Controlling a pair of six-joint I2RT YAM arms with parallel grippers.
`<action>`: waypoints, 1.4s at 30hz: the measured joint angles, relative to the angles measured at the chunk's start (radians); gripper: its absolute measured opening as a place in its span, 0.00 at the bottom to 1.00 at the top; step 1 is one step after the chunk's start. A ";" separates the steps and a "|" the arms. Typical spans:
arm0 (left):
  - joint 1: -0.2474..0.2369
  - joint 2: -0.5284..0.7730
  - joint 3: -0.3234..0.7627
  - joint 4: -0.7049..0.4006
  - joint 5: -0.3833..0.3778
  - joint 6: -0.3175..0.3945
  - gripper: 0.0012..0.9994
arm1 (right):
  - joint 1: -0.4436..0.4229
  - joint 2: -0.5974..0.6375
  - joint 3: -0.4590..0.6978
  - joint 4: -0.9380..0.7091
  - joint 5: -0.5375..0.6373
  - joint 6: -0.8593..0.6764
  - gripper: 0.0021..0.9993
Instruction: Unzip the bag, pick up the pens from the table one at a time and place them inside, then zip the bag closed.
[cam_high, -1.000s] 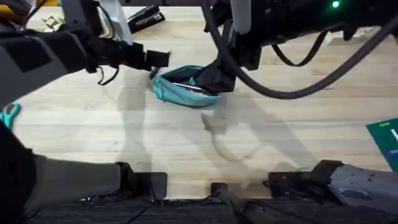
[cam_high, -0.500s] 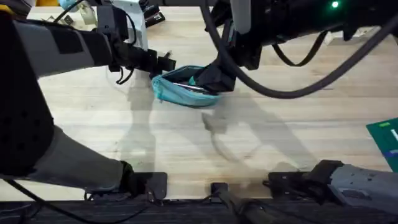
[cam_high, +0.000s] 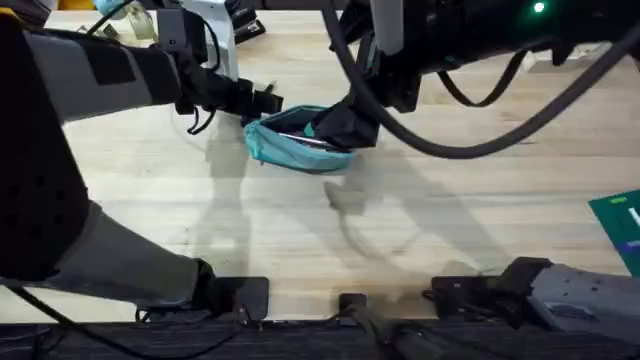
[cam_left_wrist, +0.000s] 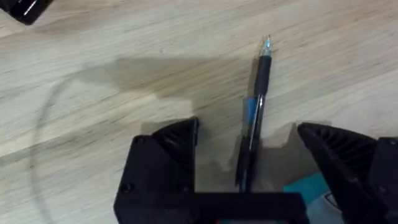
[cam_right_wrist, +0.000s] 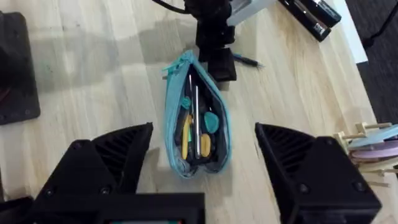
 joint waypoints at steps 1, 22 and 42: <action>0.000 0.000 0.001 -0.002 0.000 0.000 0.99 | 0.000 0.000 0.000 0.000 0.000 0.000 1.00; 0.003 0.004 0.007 -0.002 -0.005 -0.006 0.04 | 0.000 0.000 0.000 0.000 0.000 0.000 1.00; -0.312 -0.585 -0.008 -0.283 -0.060 -0.006 0.04 | 0.000 -0.264 0.000 -0.183 0.071 0.000 1.00</action>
